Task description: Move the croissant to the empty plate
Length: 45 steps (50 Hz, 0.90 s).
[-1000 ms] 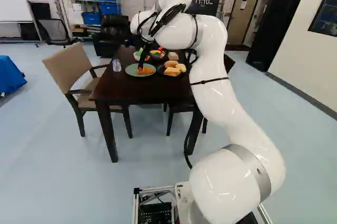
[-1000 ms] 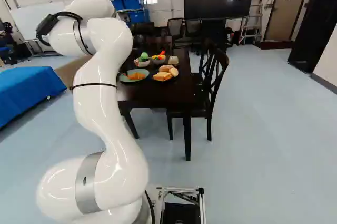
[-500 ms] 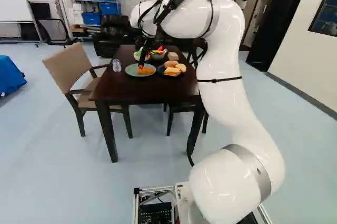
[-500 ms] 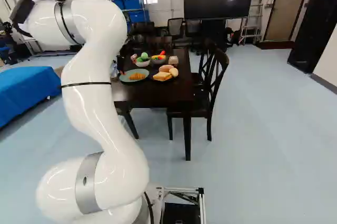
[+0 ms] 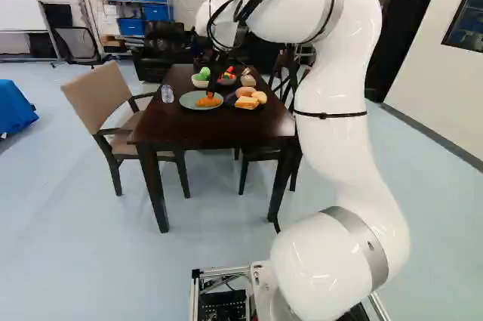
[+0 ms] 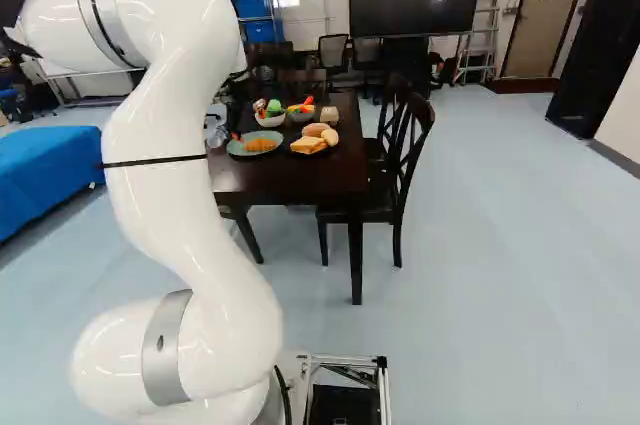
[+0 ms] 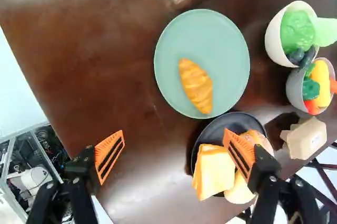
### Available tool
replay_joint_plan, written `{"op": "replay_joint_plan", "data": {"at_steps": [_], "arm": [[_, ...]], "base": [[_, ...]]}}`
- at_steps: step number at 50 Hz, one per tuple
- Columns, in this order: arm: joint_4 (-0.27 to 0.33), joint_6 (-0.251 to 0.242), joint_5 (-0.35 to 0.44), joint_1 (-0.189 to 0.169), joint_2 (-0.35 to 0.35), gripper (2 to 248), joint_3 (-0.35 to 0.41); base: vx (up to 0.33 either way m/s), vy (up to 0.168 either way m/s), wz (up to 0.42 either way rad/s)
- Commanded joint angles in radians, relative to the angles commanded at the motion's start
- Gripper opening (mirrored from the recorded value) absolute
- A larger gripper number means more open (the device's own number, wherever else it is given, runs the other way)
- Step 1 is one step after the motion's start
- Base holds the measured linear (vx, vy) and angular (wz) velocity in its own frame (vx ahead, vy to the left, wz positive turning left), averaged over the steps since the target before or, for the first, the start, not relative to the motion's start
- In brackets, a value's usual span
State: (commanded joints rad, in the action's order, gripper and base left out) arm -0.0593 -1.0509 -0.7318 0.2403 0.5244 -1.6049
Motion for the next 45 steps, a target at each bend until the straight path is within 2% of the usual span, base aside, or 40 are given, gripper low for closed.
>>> {"op": "replay_joint_plan", "data": {"at_steps": [12,45], "arm": [[0.0,0.0,0.0,-0.023,-0.042,247,0.057],[-0.035,0.0,0.0,-0.03,-0.19,247,0.25]], "base": [[0.0,0.0,0.0],[0.0,0.0,0.0]]}}
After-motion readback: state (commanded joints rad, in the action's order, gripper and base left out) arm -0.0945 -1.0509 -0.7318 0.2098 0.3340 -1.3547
